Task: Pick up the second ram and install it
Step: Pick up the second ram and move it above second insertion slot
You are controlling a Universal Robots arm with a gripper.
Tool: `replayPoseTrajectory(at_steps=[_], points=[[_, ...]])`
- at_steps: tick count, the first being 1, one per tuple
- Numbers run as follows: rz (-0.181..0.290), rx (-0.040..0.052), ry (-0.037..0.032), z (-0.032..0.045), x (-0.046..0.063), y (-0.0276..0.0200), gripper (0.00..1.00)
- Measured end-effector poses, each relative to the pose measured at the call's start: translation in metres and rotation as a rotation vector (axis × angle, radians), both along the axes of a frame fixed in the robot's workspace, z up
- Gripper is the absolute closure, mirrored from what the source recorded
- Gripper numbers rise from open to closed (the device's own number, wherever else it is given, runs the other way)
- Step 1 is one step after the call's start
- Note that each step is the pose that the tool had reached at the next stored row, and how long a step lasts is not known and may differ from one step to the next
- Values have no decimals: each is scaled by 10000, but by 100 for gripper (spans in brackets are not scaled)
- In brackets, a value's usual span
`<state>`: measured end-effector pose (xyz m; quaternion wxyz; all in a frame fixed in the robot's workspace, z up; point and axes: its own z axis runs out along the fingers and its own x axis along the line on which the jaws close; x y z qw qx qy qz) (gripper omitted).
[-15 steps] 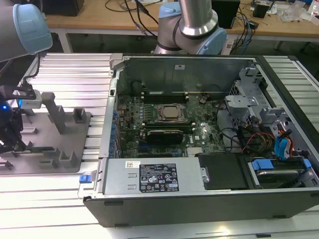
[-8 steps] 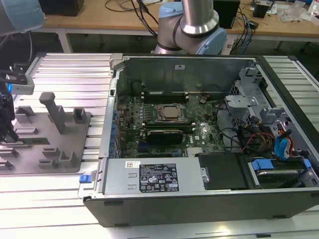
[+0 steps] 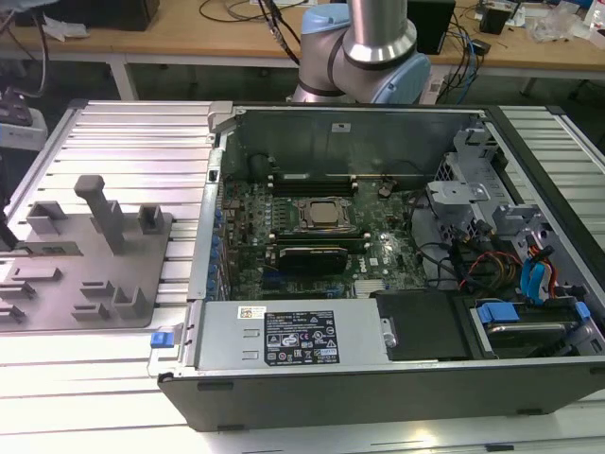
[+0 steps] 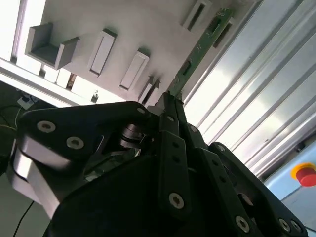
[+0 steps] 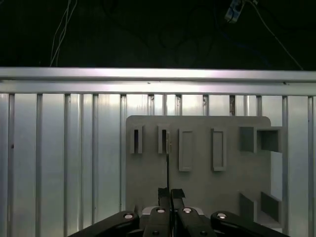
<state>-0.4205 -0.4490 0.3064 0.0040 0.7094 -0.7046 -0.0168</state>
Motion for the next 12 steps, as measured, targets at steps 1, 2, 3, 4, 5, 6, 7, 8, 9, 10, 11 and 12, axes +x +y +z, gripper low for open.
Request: replayPoseTrajectory(at_steps=[1,2,3,4,5,6,7,8,9,10,11,12], points=[[-2,-1,1,82,0,0,91],[-5,-1,1,155,0,0,91],[-6,-1,1,196,0,0,91],[-7,-2,0,231,0,0,91],[-9,-4,1,298,0,0,91],[-12,-5,0,375,0,0,91],[-12,-8,0,468,0,0,91],[-13,-10,0,557,0,0,91],[-14,-12,0,611,0,0,91],[-14,-16,1,709,0,0,91],[-16,-17,0,793,0,0,91],[-16,-19,1,830,0,0,91]])
